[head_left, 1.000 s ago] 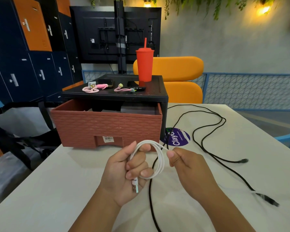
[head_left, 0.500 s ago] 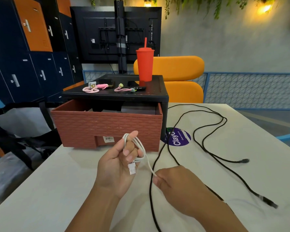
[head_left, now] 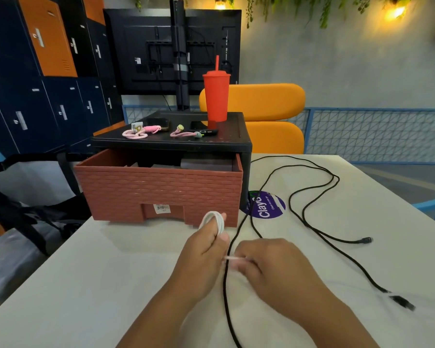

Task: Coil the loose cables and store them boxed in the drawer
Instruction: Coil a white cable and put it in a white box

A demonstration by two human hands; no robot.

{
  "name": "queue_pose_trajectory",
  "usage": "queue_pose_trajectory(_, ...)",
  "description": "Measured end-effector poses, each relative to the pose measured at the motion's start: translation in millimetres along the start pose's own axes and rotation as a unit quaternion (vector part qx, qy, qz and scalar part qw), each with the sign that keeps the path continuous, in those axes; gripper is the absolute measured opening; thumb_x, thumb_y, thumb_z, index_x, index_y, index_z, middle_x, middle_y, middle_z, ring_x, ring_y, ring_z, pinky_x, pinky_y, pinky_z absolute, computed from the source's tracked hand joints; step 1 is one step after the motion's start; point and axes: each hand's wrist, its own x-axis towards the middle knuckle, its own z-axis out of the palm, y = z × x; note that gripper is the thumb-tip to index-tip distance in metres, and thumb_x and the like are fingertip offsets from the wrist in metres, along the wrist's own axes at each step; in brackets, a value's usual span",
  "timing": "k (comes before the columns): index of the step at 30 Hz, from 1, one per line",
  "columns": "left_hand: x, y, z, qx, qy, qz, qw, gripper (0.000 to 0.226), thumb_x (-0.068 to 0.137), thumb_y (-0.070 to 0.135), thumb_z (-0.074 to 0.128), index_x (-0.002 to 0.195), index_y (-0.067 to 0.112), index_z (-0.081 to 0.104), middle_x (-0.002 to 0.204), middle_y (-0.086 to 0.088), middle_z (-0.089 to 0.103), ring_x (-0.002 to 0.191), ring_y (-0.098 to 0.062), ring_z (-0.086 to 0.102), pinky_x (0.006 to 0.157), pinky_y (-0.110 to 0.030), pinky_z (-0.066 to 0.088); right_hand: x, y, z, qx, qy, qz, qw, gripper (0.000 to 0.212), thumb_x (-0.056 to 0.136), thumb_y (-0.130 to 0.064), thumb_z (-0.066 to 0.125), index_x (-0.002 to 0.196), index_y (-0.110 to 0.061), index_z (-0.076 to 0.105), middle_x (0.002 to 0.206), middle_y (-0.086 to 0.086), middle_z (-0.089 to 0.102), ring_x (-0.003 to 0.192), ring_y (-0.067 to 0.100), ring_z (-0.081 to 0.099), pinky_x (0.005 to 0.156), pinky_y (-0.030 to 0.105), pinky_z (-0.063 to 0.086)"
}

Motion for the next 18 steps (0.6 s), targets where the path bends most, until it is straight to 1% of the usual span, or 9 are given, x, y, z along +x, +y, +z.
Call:
queue_pose_trajectory(1, -0.8, 2.2, -0.4, -0.033, -0.008, -0.016, 0.999, 0.023, 0.098, 0.013, 0.040, 0.108, 0.023, 0.058, 0.082, -0.011, 0.064, 0.076, -0.015, 0.061, 0.077, -0.026, 0.049, 0.0, 1.5, -3.6, 0.007, 0.031, 0.020, 0.999, 0.017, 0.088, -0.043, 0.052, 0.081, -0.028, 0.055, 0.061, -0.011, 0.047, 0.061, 0.009, 0.044, 0.052, 0.014, 0.029)
queue_pose_trajectory(2, -1.9, 4.5, 0.0, -0.072, -0.024, -0.036, 0.996, 0.023, 0.098, 0.014, 0.041, 0.106, 0.018, 0.062, 0.065, -0.003, 0.062, 0.062, -0.007, 0.059, 0.065, -0.017, 0.047, 0.0, 3.9, -5.6, 0.024, 0.065, 0.041, 0.997, 0.017, 0.087, -0.043, 0.056, 0.080, -0.028, 0.059, 0.059, -0.015, 0.051, 0.061, 0.005, 0.048, 0.052, 0.012, 0.031)
queue_pose_trajectory(3, -2.2, 6.0, 0.4, -0.107, -0.047, -0.054, 0.992, 0.022, 0.098, 0.018, 0.043, 0.098, 0.017, 0.066, 0.050, 0.006, 0.051, 0.048, -0.003, 0.050, 0.056, -0.013, 0.041, 0.1, 6.7, -6.7, 0.043, 0.103, 0.056, 0.992, 0.014, 0.085, -0.041, 0.059, 0.078, -0.029, 0.061, 0.057, -0.020, 0.052, 0.063, 0.000, 0.051, 0.052, 0.012, 0.032)
queue_pose_trajectory(5, -2.3, 9.9, -0.7, -0.145, -0.089, -0.078, 0.982, 0.023, 0.090, 0.032, 0.051, 0.079, 0.019, 0.067, 0.042, 0.012, 0.035, 0.041, -0.001, 0.034, 0.055, -0.015, 0.036, 0.3, 13.1, -7.5, 0.053, 0.152, 0.082, 0.984, 0.015, 0.085, -0.036, 0.062, 0.071, -0.032, 0.061, 0.054, -0.019, 0.052, 0.070, -0.003, 0.051, 0.051, 0.014, 0.033)
queue_pose_trajectory(7, -3.0, 12.2, -3.7, -0.182, -0.119, -0.085, 0.972, 0.024, 0.078, 0.035, 0.052, 0.071, 0.016, 0.064, 0.042, 0.012, 0.030, 0.039, -0.002, 0.030, 0.057, -0.018, 0.039, 0.2, 17.6, -6.3, 0.067, 0.167, 0.089, 0.980, 0.021, 0.086, -0.041, 0.057, 0.066, -0.038, 0.053, 0.059, -0.020, 0.054, 0.070, 0.000, 0.051, 0.056, 0.015, 0.037)
queue_pose_trajectory(10, -5.4, 13.4, -6.8, -0.287, -0.160, -0.086, 0.941, 0.022, 0.070, 0.038, 0.060, 0.060, 0.018, 0.059, 0.042, 0.008, 0.026, 0.035, -0.006, 0.024, 0.056, -0.022, 0.043, 0.9, 17.5, -5.7, 0.104, 0.164, 0.076, 0.978, 0.021, 0.082, -0.056, 0.040, 0.065, -0.045, 0.047, 0.064, -0.029, 0.054, 0.066, -0.001, 0.052, 0.057, 0.011, 0.038)
queue_pose_trajectory(13, -6.0, 12.8, -7.2, -0.374, -0.181, -0.107, 0.903, 0.025, 0.071, 0.035, 0.061, 0.056, 0.018, 0.052, 0.042, 0.008, 0.024, 0.033, -0.006, 0.022, 0.053, -0.024, 0.044, 1.3, 20.4, 1.1, 0.156, 0.145, 0.074, 0.974, 0.034, 0.085, -0.057, 0.036, 0.071, -0.036, 0.058, 0.065, -0.019, 0.057, 0.063, 0.002, 0.053, 0.056, 0.013, 0.037)
queue_pose_trajectory(15, -6.3, 13.8, -7.5, -0.383, -0.185, -0.125, 0.896, 0.029, 0.074, 0.035, 0.061, 0.053, 0.019, 0.048, 0.042, 0.009, 0.023, 0.032, -0.006, 0.023, 0.052, -0.024, 0.044, 1.1, 19.9, 3.1, 0.226, 0.109, 0.085, 0.964, 0.039, 0.088, -0.055, 0.039, 0.073, -0.026, 0.060, 0.062, -0.009, 0.053, 0.059, 0.003, 0.047, 0.056, 0.018, 0.037)
queue_pose_trajectory(18, -6.8, 16.6, -7.0, -0.353, -0.169, -0.143, 0.909, 0.037, 0.080, 0.034, 0.053, 0.046, 0.023, 0.046, 0.041, 0.009, 0.022, 0.033, -0.006, 0.021, 0.053, -0.024, 0.045, 0.9, 13.3, 2.3, 0.273, 0.066, 0.100, 0.954, 0.036, 0.083, -0.052, 0.040, 0.069, -0.023, 0.057, 0.055, -0.012, 0.046, 0.053, 0.001, 0.039, 0.052, 0.014, 0.033)
